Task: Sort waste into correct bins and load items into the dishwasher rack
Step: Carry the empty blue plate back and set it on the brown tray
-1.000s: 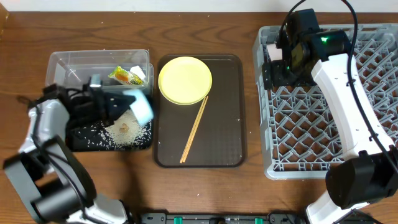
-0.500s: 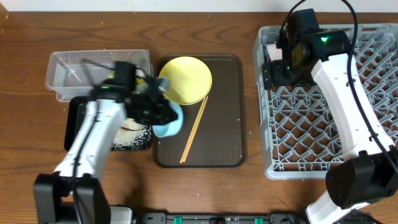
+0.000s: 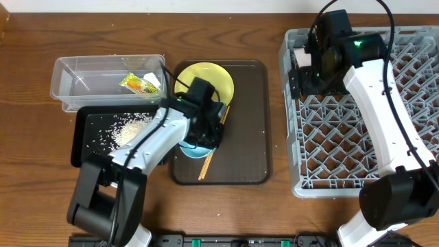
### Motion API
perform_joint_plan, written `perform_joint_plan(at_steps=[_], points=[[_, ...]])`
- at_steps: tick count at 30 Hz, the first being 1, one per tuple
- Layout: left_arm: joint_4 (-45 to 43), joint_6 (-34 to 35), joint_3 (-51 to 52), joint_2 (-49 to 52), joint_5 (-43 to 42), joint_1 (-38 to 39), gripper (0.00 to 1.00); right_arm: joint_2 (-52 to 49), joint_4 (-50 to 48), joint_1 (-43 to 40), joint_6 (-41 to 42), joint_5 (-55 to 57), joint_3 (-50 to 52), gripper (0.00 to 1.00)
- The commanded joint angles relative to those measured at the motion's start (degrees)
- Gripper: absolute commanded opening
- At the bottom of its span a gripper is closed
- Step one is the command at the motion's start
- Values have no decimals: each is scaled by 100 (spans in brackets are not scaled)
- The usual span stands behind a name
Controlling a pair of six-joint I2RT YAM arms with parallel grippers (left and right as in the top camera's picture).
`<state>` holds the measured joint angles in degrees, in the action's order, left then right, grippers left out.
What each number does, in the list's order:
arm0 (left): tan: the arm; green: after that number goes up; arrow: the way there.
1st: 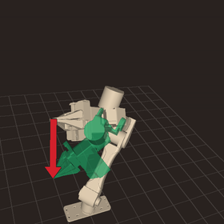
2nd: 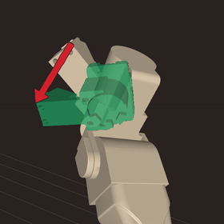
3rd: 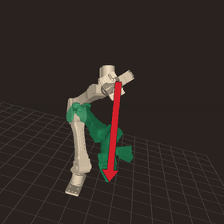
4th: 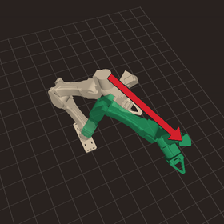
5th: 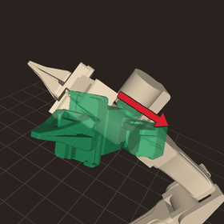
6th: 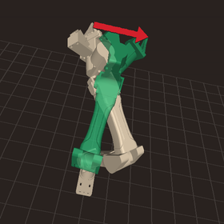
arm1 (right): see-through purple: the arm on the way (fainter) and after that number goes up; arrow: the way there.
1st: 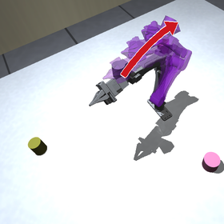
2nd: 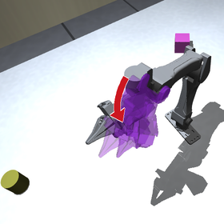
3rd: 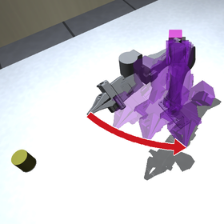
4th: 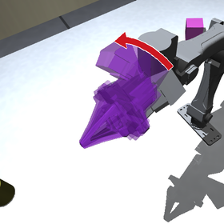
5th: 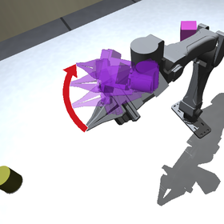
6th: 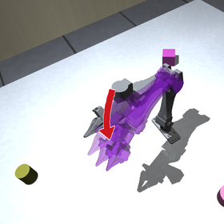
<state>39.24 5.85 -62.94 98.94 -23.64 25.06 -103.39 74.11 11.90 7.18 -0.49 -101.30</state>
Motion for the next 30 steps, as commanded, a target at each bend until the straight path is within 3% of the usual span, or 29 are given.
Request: perform_joint_plan(at_steps=[1,15,18,23,30], points=[[-175,199,-39,151,-404,208,7,-33,4,-24,2,-42,-11,95],[-466,328,-39,149,-745,1036,8,-33,7,-24,4,-42,-11,95],[-487,323,-39,149,-669,1075,17,-33,7,-24,2,-42,-11,96],[-487,326,-42,144,-120,970,24,-33,7,-22,4,-44,-11,96],[-330,323,-122,-234,-111,527,39,-33,4,-20,2,-85,-11,99]])
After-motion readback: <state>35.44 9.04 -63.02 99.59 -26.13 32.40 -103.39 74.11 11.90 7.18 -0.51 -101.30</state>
